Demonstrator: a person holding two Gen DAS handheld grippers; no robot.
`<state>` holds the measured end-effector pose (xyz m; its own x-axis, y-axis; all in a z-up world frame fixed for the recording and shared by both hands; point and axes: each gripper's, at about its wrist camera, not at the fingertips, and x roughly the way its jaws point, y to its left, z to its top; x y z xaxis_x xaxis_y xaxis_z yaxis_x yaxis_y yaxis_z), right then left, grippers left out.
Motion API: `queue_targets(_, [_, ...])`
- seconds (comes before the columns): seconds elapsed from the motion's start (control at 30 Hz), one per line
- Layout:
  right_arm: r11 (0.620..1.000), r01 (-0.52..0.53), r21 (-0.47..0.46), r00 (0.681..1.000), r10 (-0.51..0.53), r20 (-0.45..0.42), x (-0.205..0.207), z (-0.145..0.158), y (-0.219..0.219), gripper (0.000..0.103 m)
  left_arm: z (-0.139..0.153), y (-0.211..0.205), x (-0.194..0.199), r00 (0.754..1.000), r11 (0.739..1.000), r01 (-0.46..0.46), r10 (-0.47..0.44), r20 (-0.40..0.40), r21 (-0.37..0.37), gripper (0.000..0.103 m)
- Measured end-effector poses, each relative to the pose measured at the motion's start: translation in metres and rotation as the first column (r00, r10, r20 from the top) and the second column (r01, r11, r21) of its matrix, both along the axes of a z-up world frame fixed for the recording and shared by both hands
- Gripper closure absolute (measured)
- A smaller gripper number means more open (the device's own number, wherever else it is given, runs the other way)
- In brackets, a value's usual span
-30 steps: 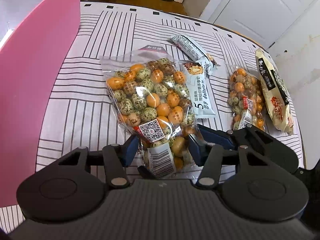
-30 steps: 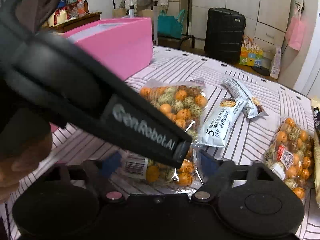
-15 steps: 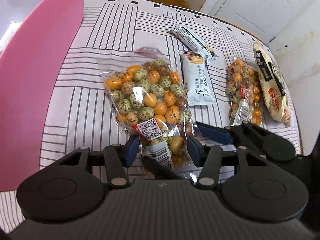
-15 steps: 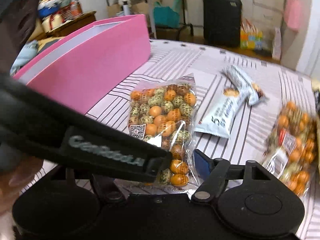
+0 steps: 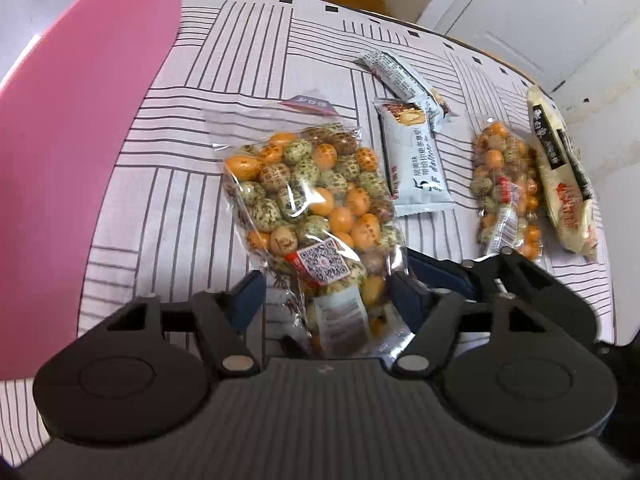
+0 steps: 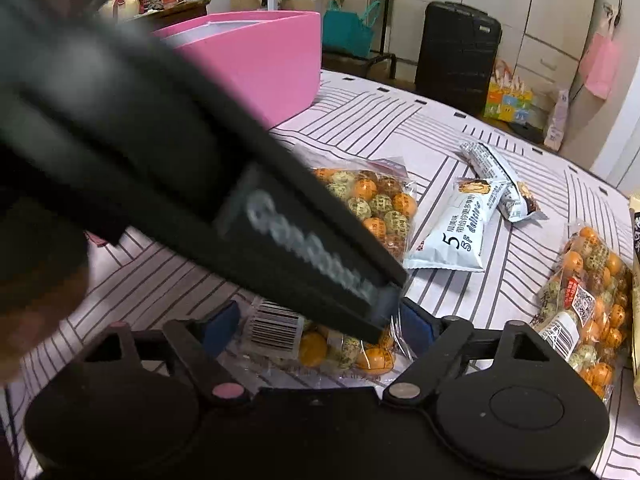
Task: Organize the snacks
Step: 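Lift the quail egg bag and carry it over the pink box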
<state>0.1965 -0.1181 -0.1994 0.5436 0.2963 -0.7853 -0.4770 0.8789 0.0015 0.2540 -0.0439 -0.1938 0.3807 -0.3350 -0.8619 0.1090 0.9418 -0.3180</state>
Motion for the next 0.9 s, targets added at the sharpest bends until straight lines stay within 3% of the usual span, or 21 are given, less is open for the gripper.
queue_targets(0.33, [0.998, 0.015, 0.06, 1.0, -0.015, 0.01, -0.003, 0.006, -0.014, 0.024, 0.007, -0.004, -0.009, 0.999, 1.0, 0.011, -0.012, 0.041, 0.026, 0.039])
queue_targets(0.63, [0.996, 0.001, 0.085, 1.0, -0.002, 0.016, -0.016, 0.016, -0.014, 0.024, 0.019, 0.009, -0.021, 1.0, 1.0, -0.023, 0.023, 0.017, 0.012, 0.04])
queue_targets(0.77, [0.997, -0.005, 0.071, 1.0, 0.004, 0.021, -0.031, 0.018, -0.011, 0.025, 0.025, 0.014, -0.031, 0.999, 0.999, -0.035, 0.035, 0.01, -0.009, 0.04])
queue_targets(0.9, [0.999, 0.009, 0.038, 0.999, -0.008, -0.034, -0.041, 0.023, -0.002, 0.025, 0.028, 0.017, -0.048, 0.998, 0.998, -0.063, 0.062, -0.022, -0.022, 0.041])
